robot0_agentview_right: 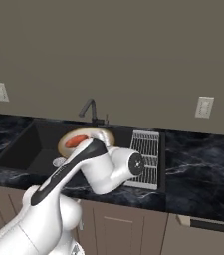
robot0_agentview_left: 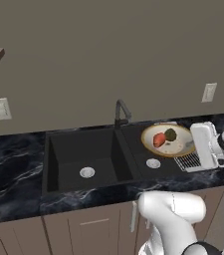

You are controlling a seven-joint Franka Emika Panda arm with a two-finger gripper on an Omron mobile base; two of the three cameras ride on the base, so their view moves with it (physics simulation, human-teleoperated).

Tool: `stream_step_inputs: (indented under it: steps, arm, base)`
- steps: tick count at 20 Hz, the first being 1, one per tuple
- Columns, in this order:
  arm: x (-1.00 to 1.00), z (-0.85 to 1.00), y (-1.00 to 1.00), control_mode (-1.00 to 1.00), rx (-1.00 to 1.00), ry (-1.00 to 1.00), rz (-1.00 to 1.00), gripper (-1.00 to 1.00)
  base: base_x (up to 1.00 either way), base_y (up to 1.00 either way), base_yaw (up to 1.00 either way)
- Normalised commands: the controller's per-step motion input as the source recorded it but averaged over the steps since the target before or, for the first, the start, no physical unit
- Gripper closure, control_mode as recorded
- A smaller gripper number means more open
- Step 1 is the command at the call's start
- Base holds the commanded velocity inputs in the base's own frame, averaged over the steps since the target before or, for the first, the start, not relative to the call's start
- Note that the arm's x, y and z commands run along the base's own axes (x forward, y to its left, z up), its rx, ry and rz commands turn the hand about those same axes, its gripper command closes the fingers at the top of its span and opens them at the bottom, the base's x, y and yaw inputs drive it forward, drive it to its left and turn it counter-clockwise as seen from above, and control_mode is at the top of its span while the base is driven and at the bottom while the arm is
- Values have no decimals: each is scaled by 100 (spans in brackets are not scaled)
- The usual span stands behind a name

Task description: Dump the kiwi and sweet potato from the bowl so the bowl can be washed. Place the bowl in the sink after clearing the leftovers.

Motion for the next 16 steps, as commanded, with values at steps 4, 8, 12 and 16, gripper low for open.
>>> stream_step_inputs:
  steps: [4,8,12,16]
  arm:
    - [35,-1,-100,-100,0,1,-2,100]
    - [50,0,-100,-100,0,4,-2,100]
    - [58,0,-98,-100,0,4,-2,100]
    - [49,-1,-100,-100,-2,0,-1,100]
  base:
    - [0,0,0]
    - [0,0,0]
    - [0,0,0]
    - [0,0,0]
